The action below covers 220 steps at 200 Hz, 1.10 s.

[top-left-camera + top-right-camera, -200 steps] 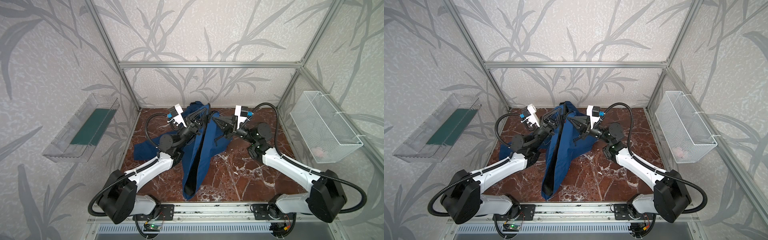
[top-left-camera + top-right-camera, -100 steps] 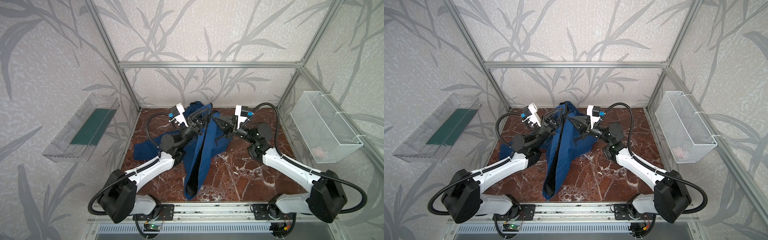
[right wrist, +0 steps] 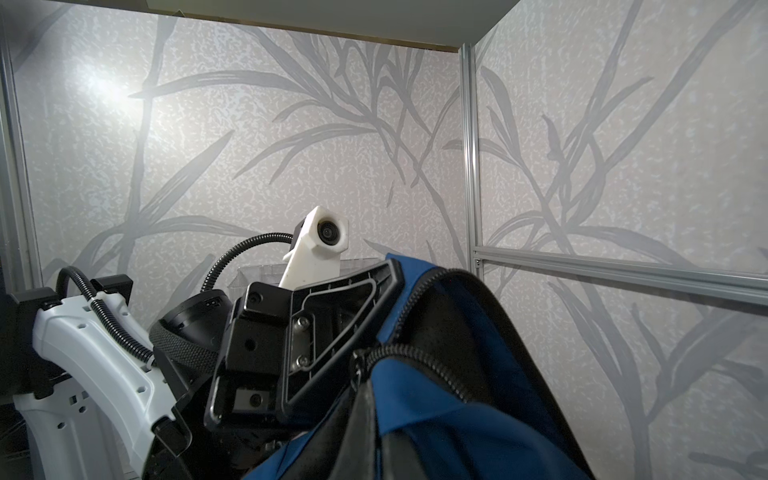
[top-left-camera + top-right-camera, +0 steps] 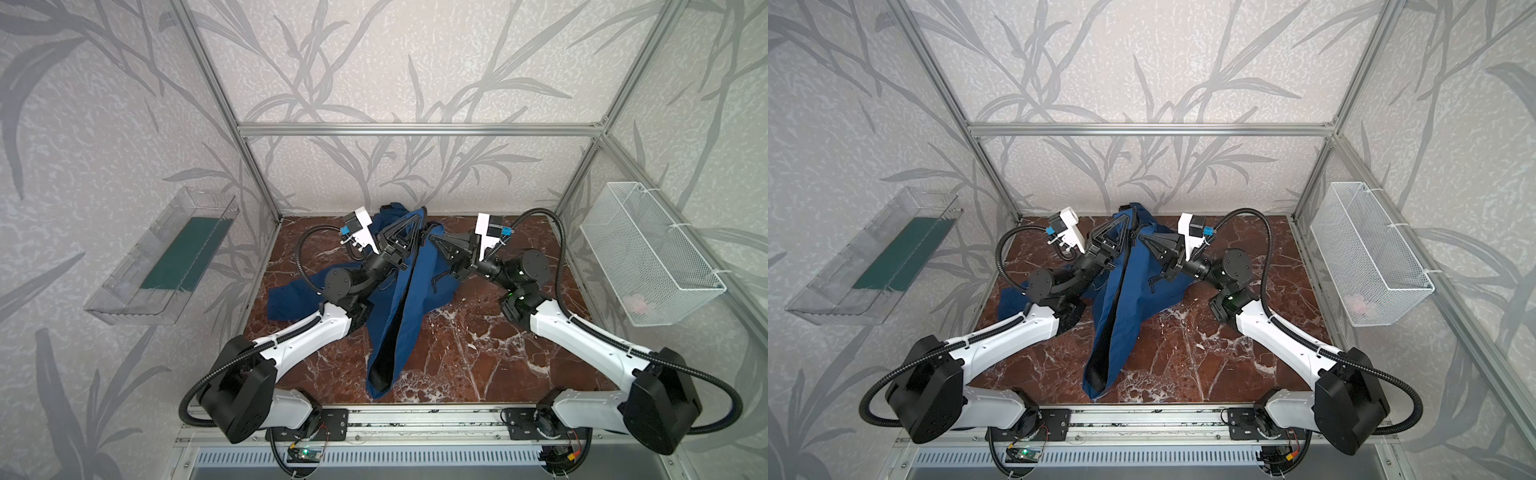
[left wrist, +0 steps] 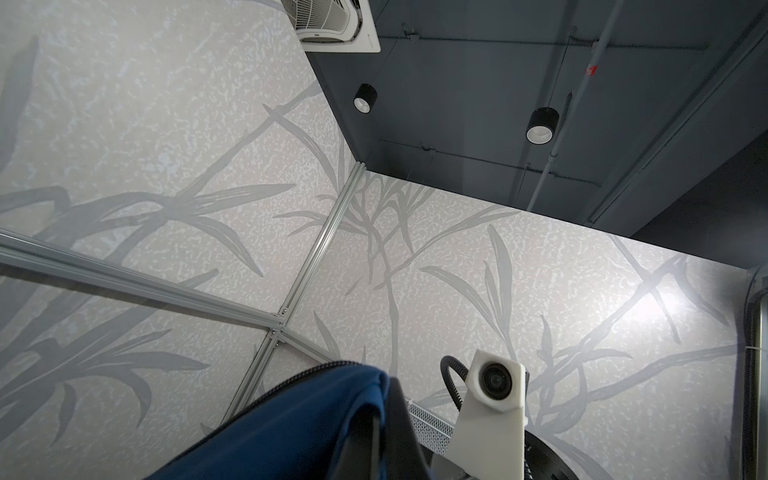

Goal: Zip up the jacket

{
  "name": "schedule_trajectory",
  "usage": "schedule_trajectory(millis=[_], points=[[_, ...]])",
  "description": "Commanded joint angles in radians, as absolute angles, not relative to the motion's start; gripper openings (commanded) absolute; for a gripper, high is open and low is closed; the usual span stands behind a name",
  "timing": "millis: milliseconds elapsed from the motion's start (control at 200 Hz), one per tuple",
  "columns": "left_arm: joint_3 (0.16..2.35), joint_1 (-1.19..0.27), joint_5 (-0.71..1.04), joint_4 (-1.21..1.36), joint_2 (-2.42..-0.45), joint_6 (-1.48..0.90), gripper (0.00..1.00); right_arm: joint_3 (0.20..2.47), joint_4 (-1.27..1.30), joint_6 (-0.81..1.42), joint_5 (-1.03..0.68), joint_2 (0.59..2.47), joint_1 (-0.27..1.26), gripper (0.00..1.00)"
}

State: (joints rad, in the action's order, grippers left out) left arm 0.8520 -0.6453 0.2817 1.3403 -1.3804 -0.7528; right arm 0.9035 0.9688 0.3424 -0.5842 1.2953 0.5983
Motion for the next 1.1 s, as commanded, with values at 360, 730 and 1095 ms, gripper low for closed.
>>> schedule_trajectory(millis=[360, 730, 1095], points=[[0.89, -0.667, 0.269, 1.412, -1.375, -0.749, 0.0, 0.867, 1.02, 0.304, -0.518, 1.234, 0.592, 0.0], [0.892, -0.667, 0.266, 1.412, -1.378, -0.758, 0.0, 0.852, 1.015, 0.306, -0.505, 1.218, 0.584, 0.0], [0.887, -0.667, 0.266, 1.413, -1.376, -0.756, 0.0, 0.866, 0.994, 0.299, -0.517, 1.225, 0.583, 0.0]])
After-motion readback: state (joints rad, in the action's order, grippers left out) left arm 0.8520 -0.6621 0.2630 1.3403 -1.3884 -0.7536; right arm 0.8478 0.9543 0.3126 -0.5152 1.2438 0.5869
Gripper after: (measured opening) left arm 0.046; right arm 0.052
